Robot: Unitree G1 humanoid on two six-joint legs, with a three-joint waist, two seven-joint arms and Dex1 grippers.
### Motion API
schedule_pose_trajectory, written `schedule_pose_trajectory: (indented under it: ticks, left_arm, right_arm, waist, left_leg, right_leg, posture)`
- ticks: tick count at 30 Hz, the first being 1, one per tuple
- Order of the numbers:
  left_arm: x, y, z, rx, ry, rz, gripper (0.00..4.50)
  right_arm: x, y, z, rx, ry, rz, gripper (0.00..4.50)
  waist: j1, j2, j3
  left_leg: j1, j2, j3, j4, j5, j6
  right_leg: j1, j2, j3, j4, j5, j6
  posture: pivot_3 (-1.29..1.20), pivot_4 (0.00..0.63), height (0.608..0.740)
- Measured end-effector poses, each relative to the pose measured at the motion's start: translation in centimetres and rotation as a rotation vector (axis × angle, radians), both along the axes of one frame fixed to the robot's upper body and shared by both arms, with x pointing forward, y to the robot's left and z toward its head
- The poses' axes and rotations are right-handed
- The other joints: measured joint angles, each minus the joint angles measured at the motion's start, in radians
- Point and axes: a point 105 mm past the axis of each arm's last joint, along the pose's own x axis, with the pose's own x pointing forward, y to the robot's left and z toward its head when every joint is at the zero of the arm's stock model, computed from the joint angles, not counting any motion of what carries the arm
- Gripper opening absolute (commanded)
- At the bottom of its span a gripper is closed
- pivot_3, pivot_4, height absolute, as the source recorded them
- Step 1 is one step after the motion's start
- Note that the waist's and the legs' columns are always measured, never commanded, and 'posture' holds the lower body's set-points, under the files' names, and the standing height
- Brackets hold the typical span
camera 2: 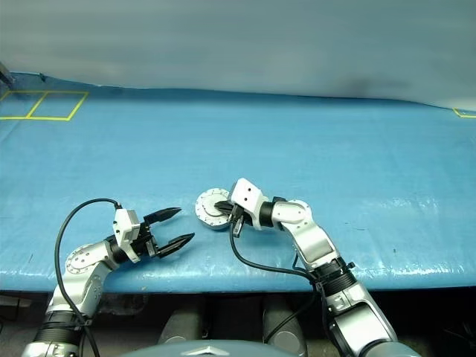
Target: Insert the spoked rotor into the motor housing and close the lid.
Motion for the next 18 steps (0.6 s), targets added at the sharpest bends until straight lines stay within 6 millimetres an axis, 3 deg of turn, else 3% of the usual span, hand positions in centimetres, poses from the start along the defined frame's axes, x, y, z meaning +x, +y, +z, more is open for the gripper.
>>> schedule_pose_trajectory:
  ticks: [18]
  left_arm:
    - [0.12,-0.91,-0.03,-0.015,-0.001,-0.020,4.50]
  right_arm:
    - [-0.06,0.65,-0.62,-0.018,-0.031,-0.037,0.04]
  waist:
    - [-0.004,0.000,-0.002]
  left_leg:
    - [0.001,0.001,0.000,0.000,0.000,0.000]
  right_leg:
    - [0.001,0.000,0.000,0.000,0.000,0.000]
  posture:
    - [0.00,0.150,0.740]
